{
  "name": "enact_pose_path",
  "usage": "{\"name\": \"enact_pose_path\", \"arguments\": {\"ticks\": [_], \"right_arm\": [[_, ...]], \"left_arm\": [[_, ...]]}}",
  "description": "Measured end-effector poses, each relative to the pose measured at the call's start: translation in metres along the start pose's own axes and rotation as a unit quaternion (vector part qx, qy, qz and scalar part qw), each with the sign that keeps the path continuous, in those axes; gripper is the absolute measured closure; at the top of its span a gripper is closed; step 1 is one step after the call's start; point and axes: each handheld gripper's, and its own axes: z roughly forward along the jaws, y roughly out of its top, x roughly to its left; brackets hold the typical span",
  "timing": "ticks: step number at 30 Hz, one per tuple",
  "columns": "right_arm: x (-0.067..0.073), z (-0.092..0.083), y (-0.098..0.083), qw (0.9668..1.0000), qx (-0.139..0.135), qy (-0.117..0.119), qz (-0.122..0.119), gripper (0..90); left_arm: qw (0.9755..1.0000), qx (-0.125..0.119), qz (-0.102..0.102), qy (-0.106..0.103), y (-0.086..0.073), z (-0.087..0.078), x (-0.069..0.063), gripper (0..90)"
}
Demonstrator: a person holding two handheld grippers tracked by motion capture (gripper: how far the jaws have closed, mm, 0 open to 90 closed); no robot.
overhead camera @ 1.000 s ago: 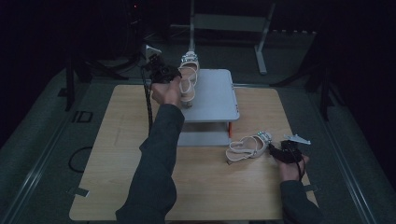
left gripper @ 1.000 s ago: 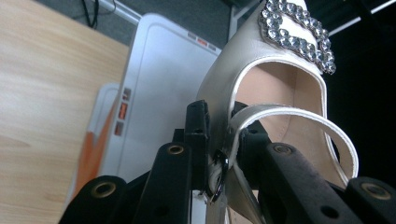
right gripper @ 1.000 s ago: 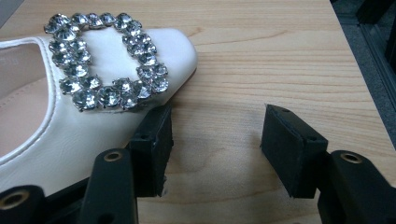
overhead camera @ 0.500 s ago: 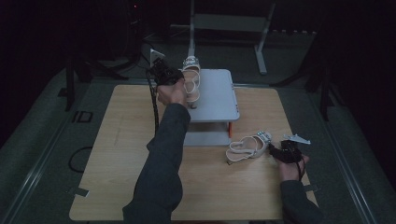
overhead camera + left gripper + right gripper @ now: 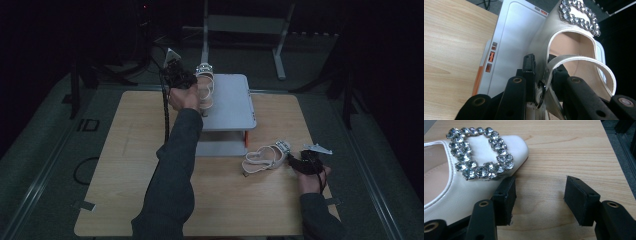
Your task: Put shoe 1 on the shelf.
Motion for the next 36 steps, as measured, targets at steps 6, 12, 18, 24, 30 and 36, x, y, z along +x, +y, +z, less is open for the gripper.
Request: {"name": "enact_pose_path", "arguments": {"ticks": [6,12,18,24,30,36], "right_arm": [[0.000,0.000,0.000,1.0000,0.001,0.000,-0.001,42.1],[0.000,0.000,0.000,1.0000,0.000,0.000,-0.001,42.1],[0.000,0.000,0.000,1.0000,0.000,-0.001,-0.001,42.1],[0.001,0.001,0.000,1.0000,0.001,-0.002,-0.003,42.2],[0.001,0.001,0.001,1.0000,0.001,-0.002,-0.004,42.2],[0.001,0.001,0.001,1.0000,0.001,-0.002,-0.004,42.1]], "left_arm": [[0.9999,-0.010,-0.005,0.007,-0.002,0.007,-0.003,78.4],[0.9998,-0.016,-0.006,-0.014,-0.002,0.008,-0.002,75.0],[0.9975,-0.036,-0.022,-0.057,-0.006,0.005,0.003,60.0],[0.9940,-0.047,-0.057,-0.081,-0.010,0.004,0.008,59.3],[0.9948,-0.051,-0.037,-0.081,-0.009,0.000,0.008,55.3],[0.9938,-0.057,0.009,-0.095,-0.007,-0.002,0.008,48.2]]}}
